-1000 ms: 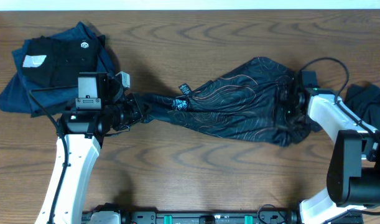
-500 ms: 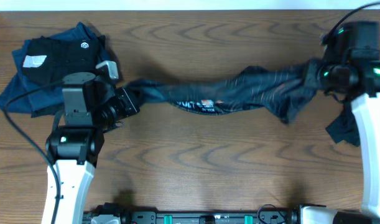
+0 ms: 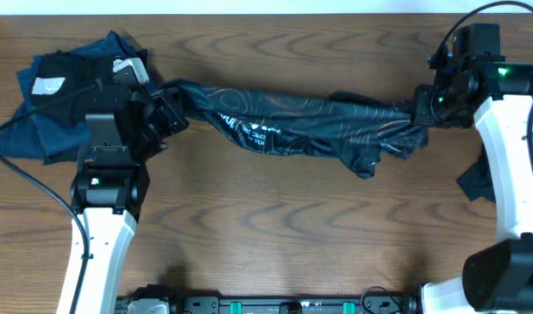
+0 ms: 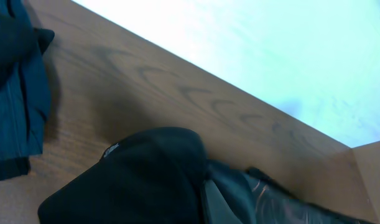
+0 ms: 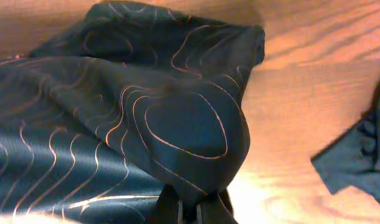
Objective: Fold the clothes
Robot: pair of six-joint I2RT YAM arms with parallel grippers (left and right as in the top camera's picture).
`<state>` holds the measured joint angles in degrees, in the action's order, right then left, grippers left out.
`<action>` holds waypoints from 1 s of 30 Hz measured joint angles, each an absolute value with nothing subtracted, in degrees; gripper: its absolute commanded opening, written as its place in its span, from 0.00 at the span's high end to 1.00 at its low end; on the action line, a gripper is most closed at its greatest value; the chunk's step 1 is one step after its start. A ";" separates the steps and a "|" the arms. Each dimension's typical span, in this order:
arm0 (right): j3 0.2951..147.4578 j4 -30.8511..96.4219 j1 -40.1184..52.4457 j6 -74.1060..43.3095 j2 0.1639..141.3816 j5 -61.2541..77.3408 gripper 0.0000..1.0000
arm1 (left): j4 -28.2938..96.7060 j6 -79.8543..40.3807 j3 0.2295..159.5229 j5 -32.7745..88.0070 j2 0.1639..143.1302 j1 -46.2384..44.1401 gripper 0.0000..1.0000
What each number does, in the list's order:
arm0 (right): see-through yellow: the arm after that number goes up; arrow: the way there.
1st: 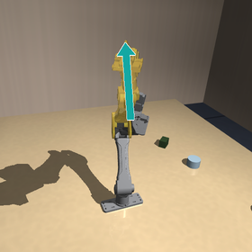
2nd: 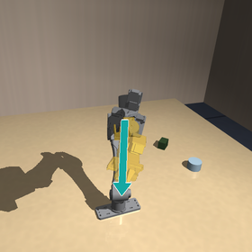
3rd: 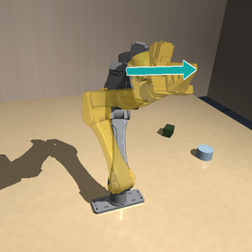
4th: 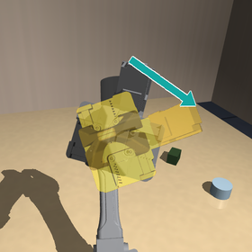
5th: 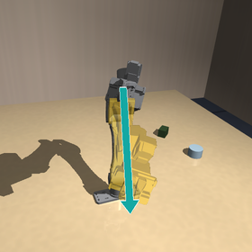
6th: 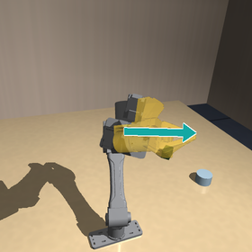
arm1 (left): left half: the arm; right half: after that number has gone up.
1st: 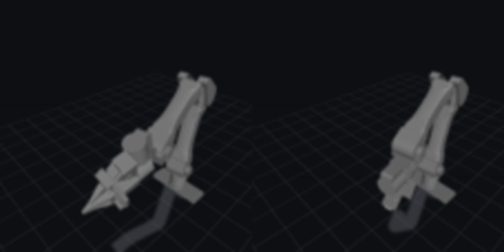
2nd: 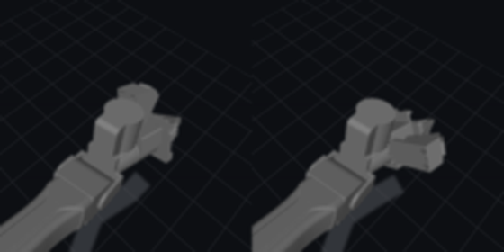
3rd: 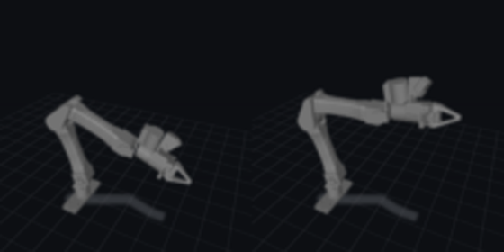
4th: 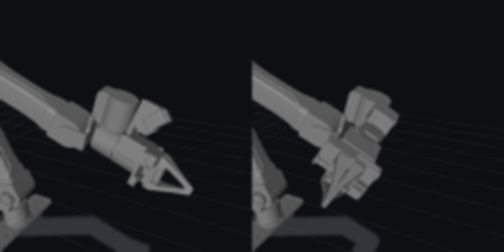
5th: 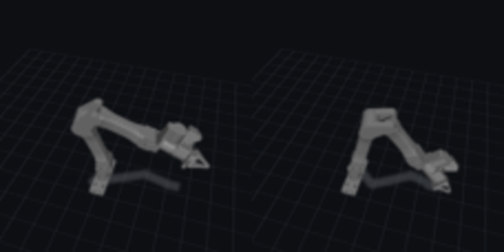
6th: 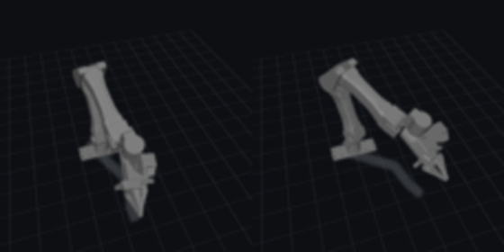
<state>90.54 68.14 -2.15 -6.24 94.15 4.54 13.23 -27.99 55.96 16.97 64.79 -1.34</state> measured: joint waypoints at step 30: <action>92.09 73.84 -7.44 0.75 87.48 6.72 0.99 | 17.26 -25.21 58.50 14.44 62.63 -1.37 0.94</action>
